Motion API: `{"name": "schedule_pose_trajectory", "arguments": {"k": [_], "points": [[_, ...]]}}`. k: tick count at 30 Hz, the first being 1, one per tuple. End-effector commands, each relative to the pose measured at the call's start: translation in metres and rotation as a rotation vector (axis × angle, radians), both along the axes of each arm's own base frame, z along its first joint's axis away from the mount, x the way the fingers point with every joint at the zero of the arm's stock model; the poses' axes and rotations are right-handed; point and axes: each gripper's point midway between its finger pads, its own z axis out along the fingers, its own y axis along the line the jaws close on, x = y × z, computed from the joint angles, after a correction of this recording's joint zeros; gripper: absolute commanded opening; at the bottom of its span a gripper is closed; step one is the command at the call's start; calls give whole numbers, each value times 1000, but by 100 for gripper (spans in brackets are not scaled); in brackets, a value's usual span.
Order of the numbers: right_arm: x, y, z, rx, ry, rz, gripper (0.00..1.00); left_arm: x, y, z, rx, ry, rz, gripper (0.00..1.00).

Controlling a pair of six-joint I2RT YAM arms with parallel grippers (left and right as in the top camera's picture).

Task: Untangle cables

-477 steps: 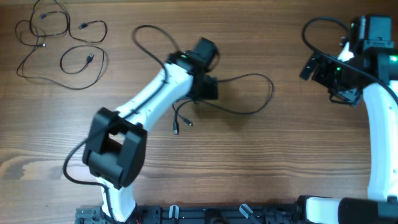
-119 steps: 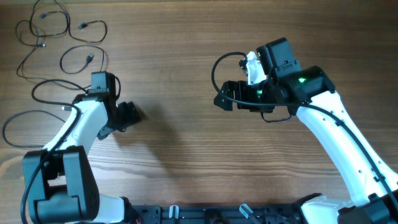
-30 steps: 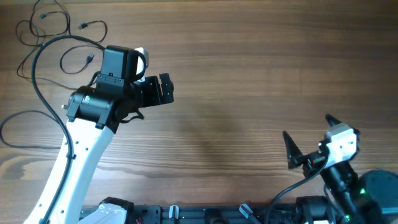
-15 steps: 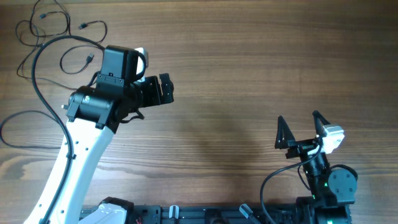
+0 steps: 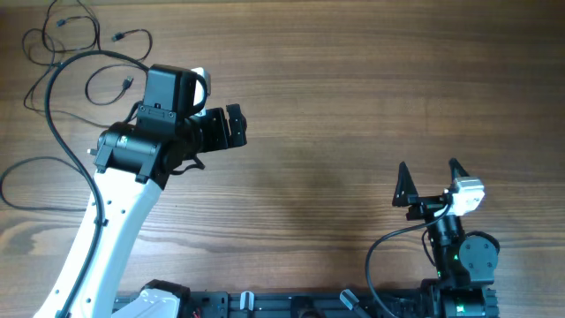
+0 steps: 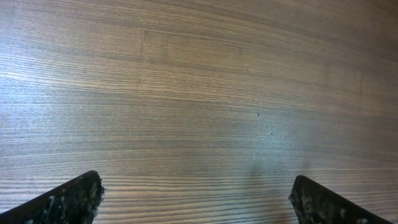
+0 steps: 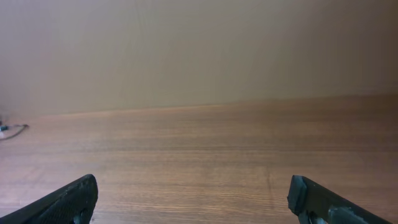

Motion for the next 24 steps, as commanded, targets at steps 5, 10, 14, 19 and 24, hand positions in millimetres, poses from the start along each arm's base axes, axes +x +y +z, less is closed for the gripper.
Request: {"name": "schedule_pose_trajectory", "arguments": {"k": [5, 10, 14, 19, 24], "points": [[0, -11, 1, -69, -14, -55, 100, 1, 0, 5, 7, -19, 0, 100], [0, -11, 1, -65, -13, -55, 100, 1, 0, 5, 7, -19, 0, 100], [0, -11, 1, -97, -16, -51, 100, 1, 0, 5, 7, -19, 0, 100], [0, -11, 2, -99, -19, -51, 100, 1, 0, 5, 7, -19, 0, 100], [0, -11, 2, -99, -19, -52, 100, 1, 0, 5, 7, -19, 0, 100]]}}
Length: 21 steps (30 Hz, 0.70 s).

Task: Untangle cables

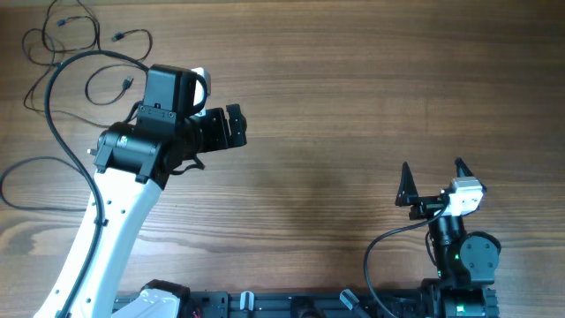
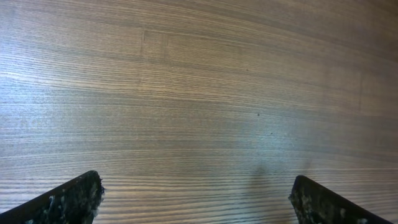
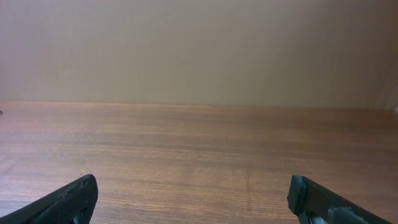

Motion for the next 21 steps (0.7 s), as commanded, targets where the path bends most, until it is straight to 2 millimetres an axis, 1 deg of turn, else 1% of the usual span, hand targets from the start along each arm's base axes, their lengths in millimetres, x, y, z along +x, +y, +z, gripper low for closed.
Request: {"name": "schedule_pose_trajectory", "arguments": {"k": [1, 15, 16, 17, 19, 21], "points": [[-1, -3, 3, -9, -15, -18, 100, 1, 0, 5, 7, -19, 0, 100], [0, -3, 2, -9, -13, -18, 100, 1, 0, 5, 8, -20, 1, 100], [0, -3, 2, -9, -13, -18, 100, 0, 1, 4, 14, -16, -4, 100], [0, -3, 2, -9, -13, -18, 100, 1, 6, 3, 27, -16, 10, 100], [0, -3, 2, -9, -13, -18, 100, -3, 8, 2, 28, -6, 15, 100], [0, -3, 2, -9, -13, -18, 100, -7, 9, -3, 30, -2, 15, 100]]}}
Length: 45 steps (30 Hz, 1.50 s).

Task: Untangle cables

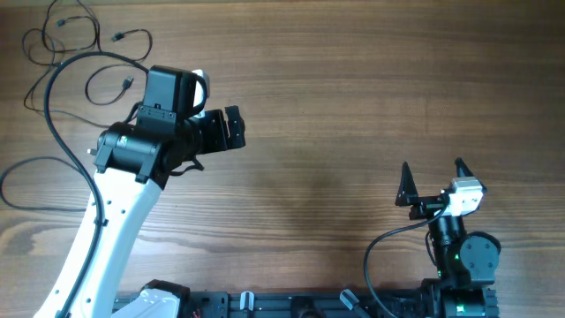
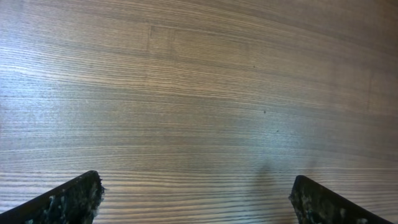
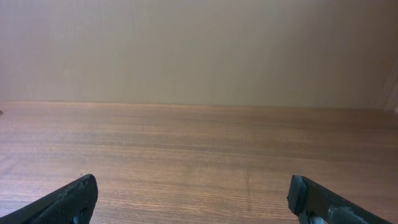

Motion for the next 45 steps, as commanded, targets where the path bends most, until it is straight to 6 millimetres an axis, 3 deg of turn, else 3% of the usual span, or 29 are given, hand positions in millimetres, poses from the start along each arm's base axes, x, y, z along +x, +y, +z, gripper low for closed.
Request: {"name": "schedule_pose_trajectory", "arguments": {"k": [1, 3, 5, 8, 11, 16, 19, 23, 26, 32, 39, 45], "points": [[0, -3, 2, -9, -13, -18, 100, -6, 9, -5, 11, -23, 14, 100], [0, -3, 2, -9, -13, -18, 100, -12, 21, -18, 11, -24, 47, 100], [0, -3, 2, -9, -13, -18, 100, -34, 45, -38, 18, 7, 114, 100], [0, -3, 2, -9, -13, -18, 100, -53, 76, -45, 34, -41, 197, 100], [0, -3, 2, -9, -13, -18, 100, -63, 89, -51, 63, -119, 197, 100], [0, -3, 2, -9, -13, -18, 100, -53, 82, -51, 21, -350, 159, 100], [0, -3, 2, -9, -13, -18, 100, -45, 67, -53, 0, -537, 42, 100], [0, -3, 2, -9, -13, -18, 100, -45, 66, -64, -10, -680, 41, 100], [0, -3, 2, -9, -13, -18, 100, -52, 67, -70, -7, -735, 44, 100], [0, -3, 2, -9, -10, -18, 100, -61, 67, -54, -7, -864, 46, 100], [0, -3, 2, -9, -10, -18, 100, -66, 74, -62, 15, -936, 84, 100], [0, -3, 2, -9, -10, -18, 100, -66, 80, -49, 32, -1001, 113, 100]]}}
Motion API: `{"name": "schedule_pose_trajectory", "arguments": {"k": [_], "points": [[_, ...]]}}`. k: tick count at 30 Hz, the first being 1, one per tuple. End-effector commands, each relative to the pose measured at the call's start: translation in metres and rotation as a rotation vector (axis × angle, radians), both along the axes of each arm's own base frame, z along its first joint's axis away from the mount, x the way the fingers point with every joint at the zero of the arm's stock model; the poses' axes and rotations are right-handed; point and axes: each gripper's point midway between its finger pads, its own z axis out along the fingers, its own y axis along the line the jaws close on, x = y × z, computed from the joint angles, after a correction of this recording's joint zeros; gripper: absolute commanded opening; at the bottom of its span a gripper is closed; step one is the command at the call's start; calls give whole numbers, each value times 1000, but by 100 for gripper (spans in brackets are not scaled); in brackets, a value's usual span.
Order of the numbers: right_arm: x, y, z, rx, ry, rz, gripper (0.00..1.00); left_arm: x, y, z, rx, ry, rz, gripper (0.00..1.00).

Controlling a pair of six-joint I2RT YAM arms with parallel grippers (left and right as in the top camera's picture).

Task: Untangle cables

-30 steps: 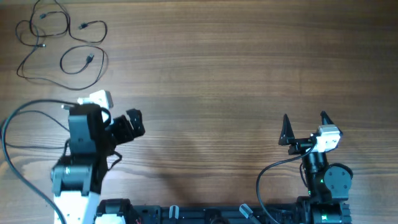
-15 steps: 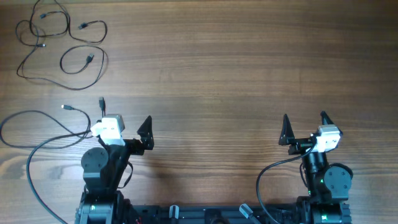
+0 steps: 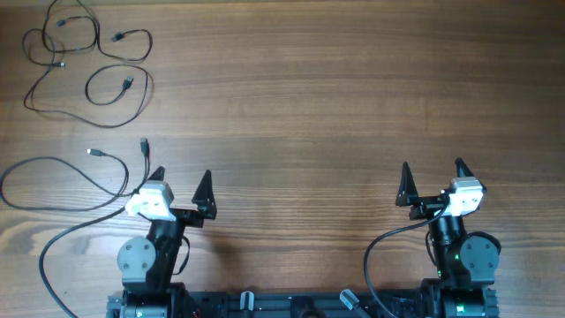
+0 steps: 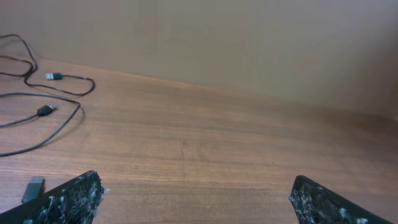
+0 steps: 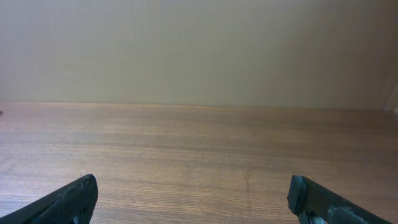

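Note:
Thin black cables lie at the table's far left. One looped bunch (image 3: 62, 40) lies in the far corner, with a further loop (image 3: 119, 88) beside it. A separate cable (image 3: 53, 208) curves along the left edge, its plugs (image 3: 144, 142) near my left gripper. My left gripper (image 3: 182, 177) sits open at the near edge, holding nothing. In the left wrist view the left gripper (image 4: 196, 180) faces bare wood, with cable ends (image 4: 55, 76) at the left. My right gripper (image 3: 431, 168) is open and empty at the near right, and the right gripper (image 5: 193, 180) faces bare wood.
The wooden table (image 3: 335, 97) stretches between the arms. A plain wall (image 5: 199, 50) stands beyond the far edge. Each arm's own black lead (image 3: 375, 256) trails by its base.
My left arm was stretched out over the table's upper left with its gripper open. It is now folded back at the near edge, gripper still open. The right arm and cables are unchanged.
At first my left arm reached over the table beside the cables, open and empty, and the right gripper sat near its base, turned slightly left. Then the right gripper stood level. The left arm stayed out, and now it rests at the near edge. The cables lie where they were.

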Motion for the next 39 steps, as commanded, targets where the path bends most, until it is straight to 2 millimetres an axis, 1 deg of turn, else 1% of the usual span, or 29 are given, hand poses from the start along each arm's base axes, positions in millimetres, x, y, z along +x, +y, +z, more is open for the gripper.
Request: {"name": "schedule_pose_trajectory", "arguments": {"k": [1, 4, 5, 7, 10, 14, 17, 21, 23, 28, 31, 34, 37, 39], "points": [[0, -3, 1, -9, -8, -18, 100, 1, 6, 13, 24, -75, 34, 100], [0, -3, 1, -9, -8, -18, 100, 0, 7, 37, 24, -172, 37, 100], [0, -3, 1, -9, -8, -18, 100, 0, 8, 39, 24, -182, 47, 100], [0, -3, 1, -9, -8, -18, 100, 1, 14, 36, 25, -166, 82, 100], [0, -3, 1, -9, -8, -18, 100, 2, 15, 25, 52, -125, 87, 100], [0, -3, 1, -9, -8, -18, 100, 1, 18, -4, 105, -13, 93, 100], [0, -3, 1, -9, -8, -18, 100, 1, 16, -3, 128, -18, 84, 100], [0, -3, 1, -9, -9, -18, 100, 1, 6, -3, 184, -28, 38, 100], [0, -3, 1, -9, -8, -18, 100, 1, 10, -4, 186, -23, 61, 100], [0, -3, 1, -9, -9, -18, 100, 2, 29, -4, 193, -15, 159, 100], [0, -3, 1, -9, -8, -18, 100, 1, 41, -2, 160, -14, 234, 100], [0, -3, 1, -9, -9, -18, 100, 1, 41, -2, 177, -14, 235, 100], [0, -3, 1, -9, -8, -18, 100, 2, 32, -3, 267, -21, 173, 100], [0, -3, 1, -9, -9, -18, 100, 2, 31, -3, 272, -22, 166, 100]]}}
